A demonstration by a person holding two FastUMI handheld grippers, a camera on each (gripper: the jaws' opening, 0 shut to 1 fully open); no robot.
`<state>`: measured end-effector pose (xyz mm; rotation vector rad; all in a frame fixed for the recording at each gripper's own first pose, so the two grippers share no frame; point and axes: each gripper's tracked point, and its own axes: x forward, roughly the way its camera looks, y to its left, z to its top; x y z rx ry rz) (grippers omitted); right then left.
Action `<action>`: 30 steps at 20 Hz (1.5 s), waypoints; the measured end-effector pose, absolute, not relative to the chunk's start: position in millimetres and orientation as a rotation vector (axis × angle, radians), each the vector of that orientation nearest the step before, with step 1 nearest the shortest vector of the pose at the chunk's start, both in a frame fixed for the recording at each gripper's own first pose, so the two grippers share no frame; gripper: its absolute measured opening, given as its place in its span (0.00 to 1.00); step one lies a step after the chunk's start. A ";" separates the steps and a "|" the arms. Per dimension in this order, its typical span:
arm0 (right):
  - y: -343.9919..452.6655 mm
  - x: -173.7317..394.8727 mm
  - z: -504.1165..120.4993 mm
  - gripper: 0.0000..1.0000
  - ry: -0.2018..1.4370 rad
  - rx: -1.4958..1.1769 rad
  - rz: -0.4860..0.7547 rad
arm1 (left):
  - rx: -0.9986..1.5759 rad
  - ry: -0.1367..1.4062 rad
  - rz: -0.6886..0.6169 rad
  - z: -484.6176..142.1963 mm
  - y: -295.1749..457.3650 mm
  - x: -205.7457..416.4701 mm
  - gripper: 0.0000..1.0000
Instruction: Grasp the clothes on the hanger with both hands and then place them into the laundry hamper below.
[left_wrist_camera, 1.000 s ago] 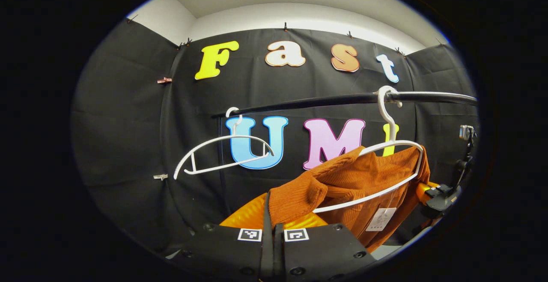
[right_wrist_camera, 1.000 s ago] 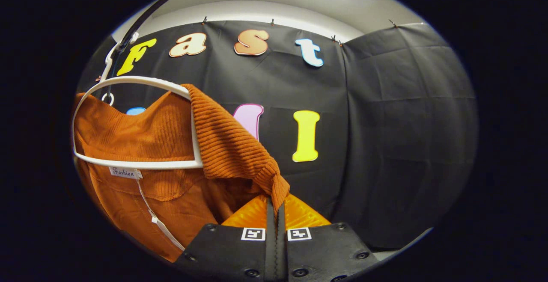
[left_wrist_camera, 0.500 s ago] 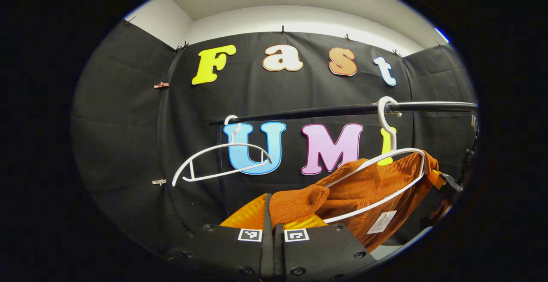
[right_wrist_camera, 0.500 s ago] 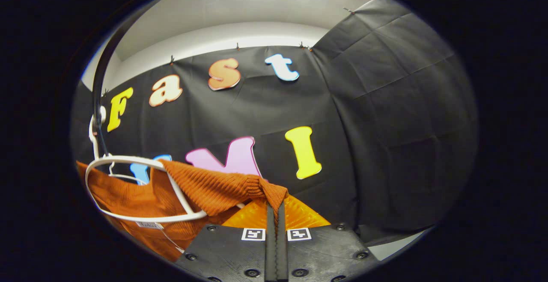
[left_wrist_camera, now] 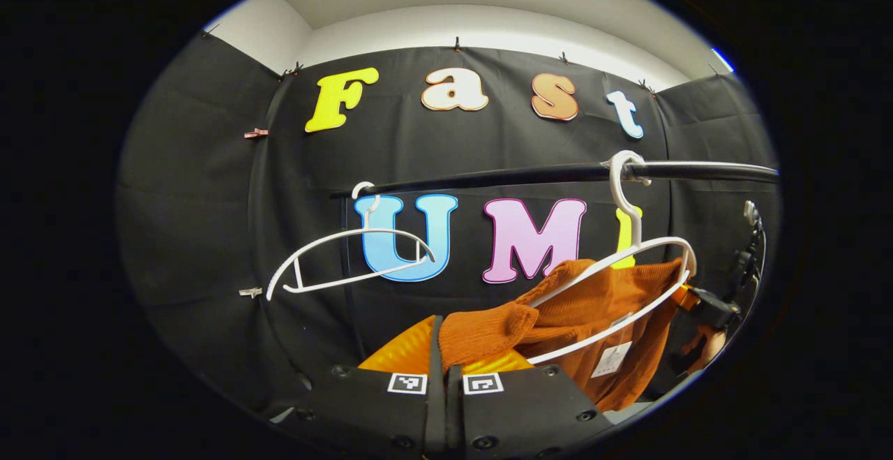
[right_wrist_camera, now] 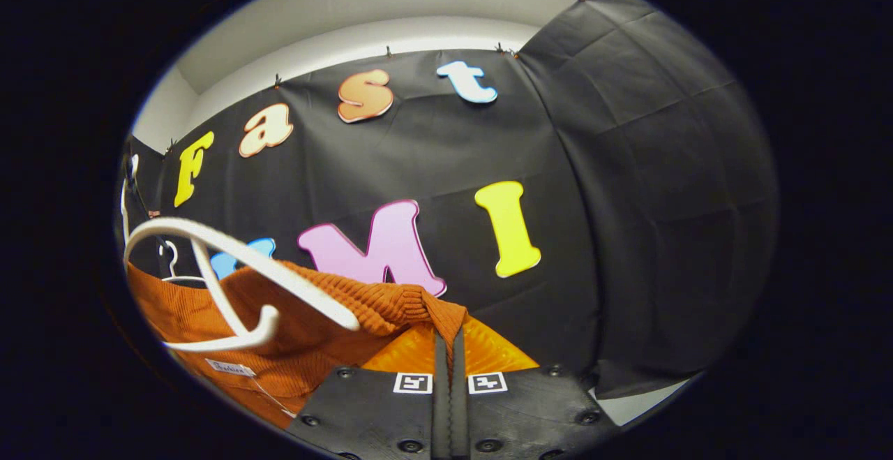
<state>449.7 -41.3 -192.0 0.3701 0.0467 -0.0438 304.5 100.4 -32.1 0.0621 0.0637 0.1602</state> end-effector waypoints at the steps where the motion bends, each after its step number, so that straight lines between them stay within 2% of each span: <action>1: -30.7 445.4 -204.5 0.04 0.075 0.374 -0.022 | 0.061 0.071 0.167 -35.2 104.1 304.0 0.05; 2: -21.0 437.6 -214.1 0.07 0.098 0.376 -0.003 | 0.062 0.078 0.178 -40.2 110.2 301.8 0.05; 3: -9.7 427.7 -221.4 0.04 0.115 0.383 0.024 | 0.063 0.084 0.188 -44.5 117.2 298.9 0.05; 8: 49.8 369.0 -224.3 0.04 0.168 0.460 0.178 | 0.050 0.139 0.247 -78.7 157.2 282.0 0.05; 11: 90.8 339.8 -217.1 0.04 0.196 0.508 0.285 | 0.025 0.179 0.235 -107.3 162.6 275.0 0.05; 16: 152.4 302.2 -203.2 0.04 0.244 0.547 0.453 | -0.031 0.231 0.140 -152.1 140.0 267.6 0.05; 21: 188.2 265.3 -193.8 0.04 0.269 0.538 0.579 | -0.099 0.236 0.019 -164.5 98.1 259.5 0.05; 25: 186.3 259.3 -190.5 0.04 0.269 0.543 0.608 | -0.152 0.223 -0.075 -161.7 64.2 258.5 0.05; 28: 182.9 259.4 -211.4 0.04 0.293 0.526 0.617 | -0.147 0.231 -0.111 -176.1 47.6 264.1 0.05; 29: 184.5 258.4 -223.2 0.08 0.311 0.522 0.628 | -0.141 0.242 -0.117 -186.7 43.5 268.0 0.05; 30: 185.2 259.4 -235.3 0.04 0.335 0.511 0.636 | -0.140 0.253 -0.123 -198.7 39.0 271.4 0.05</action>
